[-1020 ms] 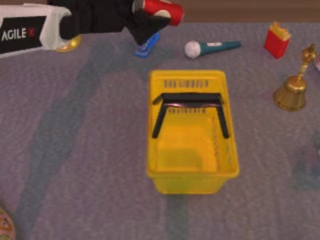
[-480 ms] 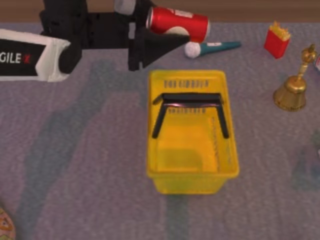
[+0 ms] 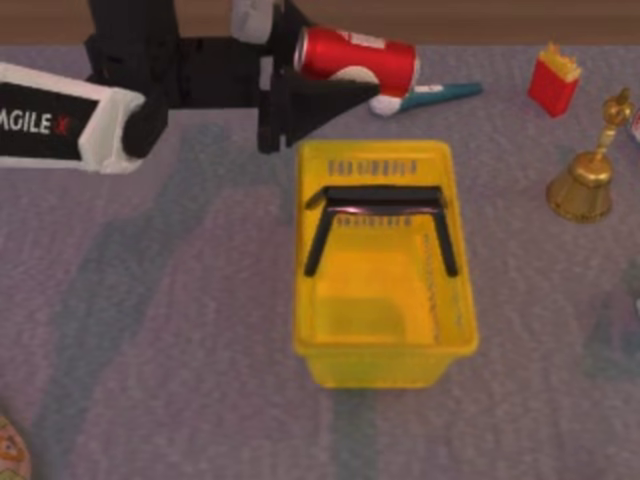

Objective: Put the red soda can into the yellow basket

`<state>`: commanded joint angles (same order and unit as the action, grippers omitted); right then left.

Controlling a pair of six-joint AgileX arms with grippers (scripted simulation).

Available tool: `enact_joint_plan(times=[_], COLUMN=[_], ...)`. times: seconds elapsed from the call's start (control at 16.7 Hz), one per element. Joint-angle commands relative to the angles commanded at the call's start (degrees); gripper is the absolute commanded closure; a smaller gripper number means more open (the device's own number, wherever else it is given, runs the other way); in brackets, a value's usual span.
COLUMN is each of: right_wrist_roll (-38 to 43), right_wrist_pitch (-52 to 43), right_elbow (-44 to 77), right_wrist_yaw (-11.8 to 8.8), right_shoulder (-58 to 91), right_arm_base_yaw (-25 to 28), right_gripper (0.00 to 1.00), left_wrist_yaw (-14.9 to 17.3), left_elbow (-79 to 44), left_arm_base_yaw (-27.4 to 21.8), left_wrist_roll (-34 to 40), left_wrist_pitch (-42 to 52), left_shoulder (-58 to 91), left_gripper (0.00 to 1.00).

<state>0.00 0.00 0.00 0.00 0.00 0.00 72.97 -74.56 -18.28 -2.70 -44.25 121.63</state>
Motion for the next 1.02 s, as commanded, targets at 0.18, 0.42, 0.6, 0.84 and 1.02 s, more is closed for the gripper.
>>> enact_joint_plan(times=[0.18, 0.42, 0.6, 0.84, 1.02], right_wrist_roll=[0.00, 0.00, 0.00, 0.00, 0.00], right_wrist_pitch=[0.00, 0.00, 0.00, 0.00, 0.00], right_elbow=[0.00, 0.00, 0.00, 0.00, 0.00], right_wrist_yaw=[0.00, 0.00, 0.00, 0.00, 0.00], right_shoulder=[0.00, 0.00, 0.00, 0.00, 0.00], right_arm_base_yaw=[0.00, 0.00, 0.00, 0.00, 0.00], right_gripper=[0.00, 0.00, 0.00, 0.00, 0.00], left_wrist_yaw=[0.02, -0.06, -0.10, -0.10, -0.10], left_elbow=[1.40, 3.53, 3.87, 3.87, 3.87], left_arm_base_yaw=[0.51, 1.11, 1.17, 1.17, 1.17], left_wrist_roll=[0.05, 0.34, 0.41, 0.41, 0.41], left_wrist_pitch=[-7.22, -15.65, -16.42, -16.42, -16.42], left_shoulder=[5.08, 11.23, 11.94, 11.94, 11.94], left_gripper=[1.00, 1.00, 1.00, 0.85, 0.62])
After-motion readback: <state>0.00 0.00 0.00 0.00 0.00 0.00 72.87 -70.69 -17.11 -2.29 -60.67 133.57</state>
